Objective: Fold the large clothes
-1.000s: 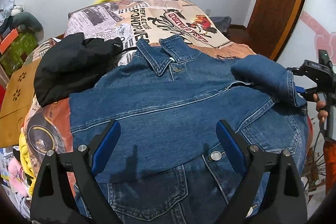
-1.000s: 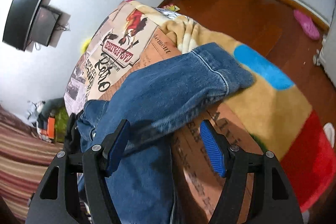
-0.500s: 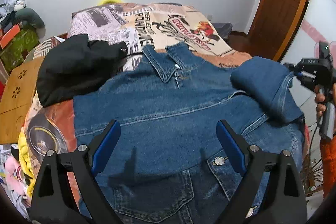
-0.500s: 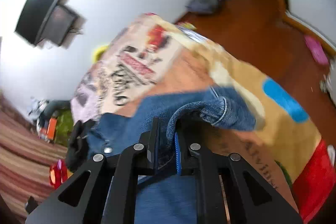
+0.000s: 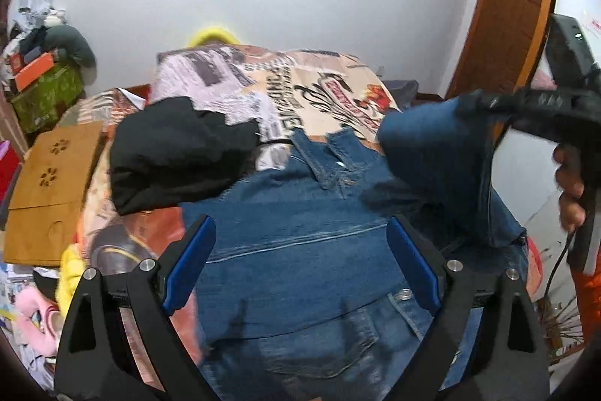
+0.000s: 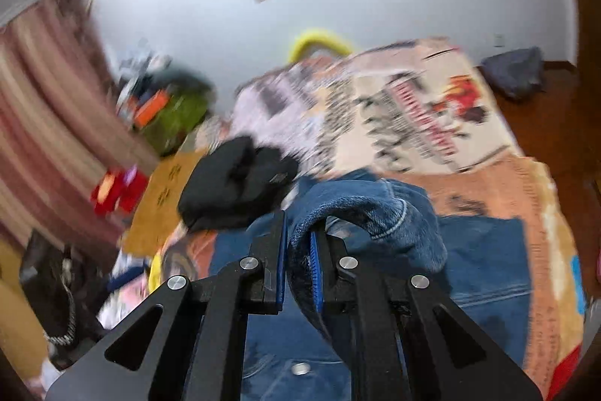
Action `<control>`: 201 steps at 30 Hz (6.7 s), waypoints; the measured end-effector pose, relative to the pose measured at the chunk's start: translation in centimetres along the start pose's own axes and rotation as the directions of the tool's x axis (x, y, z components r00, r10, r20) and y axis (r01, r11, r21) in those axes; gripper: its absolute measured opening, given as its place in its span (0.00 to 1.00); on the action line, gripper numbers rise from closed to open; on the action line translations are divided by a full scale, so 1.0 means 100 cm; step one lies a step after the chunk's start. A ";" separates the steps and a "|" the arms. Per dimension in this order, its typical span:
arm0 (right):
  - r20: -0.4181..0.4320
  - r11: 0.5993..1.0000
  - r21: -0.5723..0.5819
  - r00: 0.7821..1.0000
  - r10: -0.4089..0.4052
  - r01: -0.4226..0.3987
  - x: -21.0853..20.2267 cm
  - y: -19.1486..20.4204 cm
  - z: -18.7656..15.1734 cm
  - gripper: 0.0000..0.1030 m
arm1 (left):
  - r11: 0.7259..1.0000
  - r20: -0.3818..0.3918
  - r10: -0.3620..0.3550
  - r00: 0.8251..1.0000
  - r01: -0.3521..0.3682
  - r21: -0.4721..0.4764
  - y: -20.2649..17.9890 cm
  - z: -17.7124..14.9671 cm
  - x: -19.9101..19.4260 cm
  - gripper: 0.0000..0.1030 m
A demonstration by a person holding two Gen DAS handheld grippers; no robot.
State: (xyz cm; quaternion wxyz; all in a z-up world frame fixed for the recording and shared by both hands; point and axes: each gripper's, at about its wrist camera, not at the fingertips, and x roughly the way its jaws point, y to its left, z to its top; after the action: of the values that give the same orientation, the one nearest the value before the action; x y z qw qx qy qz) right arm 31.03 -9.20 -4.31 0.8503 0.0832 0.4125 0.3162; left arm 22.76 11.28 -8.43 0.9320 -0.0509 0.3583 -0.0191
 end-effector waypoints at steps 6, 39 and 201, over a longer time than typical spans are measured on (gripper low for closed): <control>-0.241 0.995 -0.089 0.970 0.011 -0.033 0.084 0.040 -0.036 0.10 | 0.997 -0.014 0.061 0.998 -0.062 -0.056 0.035 -0.012 -0.013 0.90; -0.046 0.903 -0.132 0.908 -0.417 0.409 -0.063 -0.073 -0.044 0.49 | 0.997 -0.350 -0.072 0.934 0.078 0.003 -0.048 -0.024 0.118 0.80; -0.102 0.916 -0.118 0.912 -0.396 0.385 -0.054 -0.105 -0.040 0.43 | 0.989 -0.269 0.141 0.953 -0.150 -0.015 0.077 0.005 0.059 0.81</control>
State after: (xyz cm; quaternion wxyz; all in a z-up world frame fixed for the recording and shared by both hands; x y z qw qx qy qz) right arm 30.50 -21.19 -7.64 0.8720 -0.0613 0.4573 0.1636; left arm 27.41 18.58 -12.84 0.8731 -0.0377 0.4835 0.0493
